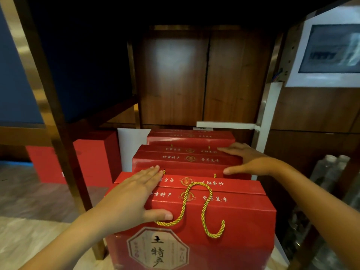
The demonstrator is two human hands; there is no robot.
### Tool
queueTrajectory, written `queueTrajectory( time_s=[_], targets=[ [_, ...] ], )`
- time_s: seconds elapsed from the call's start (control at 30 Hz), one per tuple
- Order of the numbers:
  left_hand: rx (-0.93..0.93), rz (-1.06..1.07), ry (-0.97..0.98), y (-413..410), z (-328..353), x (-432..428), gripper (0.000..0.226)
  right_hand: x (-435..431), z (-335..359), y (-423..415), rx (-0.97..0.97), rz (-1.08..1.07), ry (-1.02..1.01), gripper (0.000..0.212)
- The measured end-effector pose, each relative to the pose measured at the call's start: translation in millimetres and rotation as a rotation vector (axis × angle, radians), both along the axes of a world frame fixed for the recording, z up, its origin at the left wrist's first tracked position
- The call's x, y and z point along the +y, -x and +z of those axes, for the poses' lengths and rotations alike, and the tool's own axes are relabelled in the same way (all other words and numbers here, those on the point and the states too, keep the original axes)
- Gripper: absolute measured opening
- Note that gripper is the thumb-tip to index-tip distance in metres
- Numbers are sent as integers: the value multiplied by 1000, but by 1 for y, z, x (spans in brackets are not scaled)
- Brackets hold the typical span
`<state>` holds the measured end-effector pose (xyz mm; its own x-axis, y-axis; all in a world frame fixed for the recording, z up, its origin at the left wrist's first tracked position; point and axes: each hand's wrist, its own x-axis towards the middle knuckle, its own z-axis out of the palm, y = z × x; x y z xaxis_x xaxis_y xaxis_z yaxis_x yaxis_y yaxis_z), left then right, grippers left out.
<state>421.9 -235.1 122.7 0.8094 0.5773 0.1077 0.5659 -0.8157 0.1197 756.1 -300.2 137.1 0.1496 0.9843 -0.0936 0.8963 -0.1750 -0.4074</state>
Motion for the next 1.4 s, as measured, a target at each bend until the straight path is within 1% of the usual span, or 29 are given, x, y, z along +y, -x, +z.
queueTrajectory(
  time_s=[0.07,0.17,0.3,0.4,0.43,0.5,0.53,0.57,0.6,0.63,0.67,0.7,0.73,0.8,0.83,0.87,0.9,0.93,0.97,1.03,1.07,1.1,1.17,1.2,1.3,1.4],
  targets=[
    [5,-2,5,-1,1,0,109,0,2,-1,7,10,16,105],
    [22,-15,28,1,2,1,110,2,3,-3,48,27,33,114],
    [54,-28,60,4,1,2,114,4,2,-4,63,40,56,114],
    [88,-35,150,3,8,2,120,3,1,-3,51,50,78,115],
    [76,-38,185,1,13,3,123,3,1,-4,44,58,92,116],
    [-5,-31,184,-10,21,10,125,3,8,-3,26,72,134,116],
    [-54,-14,167,-19,22,17,121,3,13,-2,29,76,148,113],
    [-81,18,155,-27,23,25,111,4,19,-3,54,69,149,108],
    [-70,56,141,-35,22,33,103,6,26,-4,86,55,127,100],
    [-44,86,125,-41,21,40,103,10,32,-7,125,31,84,94],
    [-9,106,112,-45,17,47,109,15,37,-11,150,-4,24,89],
    [27,127,117,-48,13,52,110,22,41,-16,163,-49,-29,86],
    [48,149,119,-49,10,55,103,31,43,-21,149,-96,-67,86],
    [38,162,116,-49,7,56,93,48,45,-29,105,-138,-50,92],
    [30,161,116,-48,7,54,95,58,41,-36,101,-145,-24,98],
    [30,151,105,-47,7,53,104,66,37,-38,102,-145,-3,105],
    [23,139,98,-46,6,53,120,74,33,-43,111,-147,18,109],
    [19,135,105,-46,6,54,133,80,29,-44,119,-142,35,108],
    [14,136,100,-45,5,54,140,84,27,-43,129,-130,40,100],
    [2,142,95,-45,3,56,142,91,22,-43,125,-93,57,80],
    [-5,144,90,-45,2,56,141,94,20,-44,95,-84,52,78],
    [-7,143,79,-46,1,56,140,95,20,-44,61,-73,37,81],
    [-7,148,76,-46,0,57,139,95,18,-48,49,-67,0,95],
    [-3,148,83,-46,0,57,138,95,17,-49,56,-68,-12,96],
    [18,147,94,-47,1,57,130,92,13,-51,43,-44,-49,80],
    [23,147,92,-48,3,56,135,90,9,-54,32,-24,-60,76]
  ],
)
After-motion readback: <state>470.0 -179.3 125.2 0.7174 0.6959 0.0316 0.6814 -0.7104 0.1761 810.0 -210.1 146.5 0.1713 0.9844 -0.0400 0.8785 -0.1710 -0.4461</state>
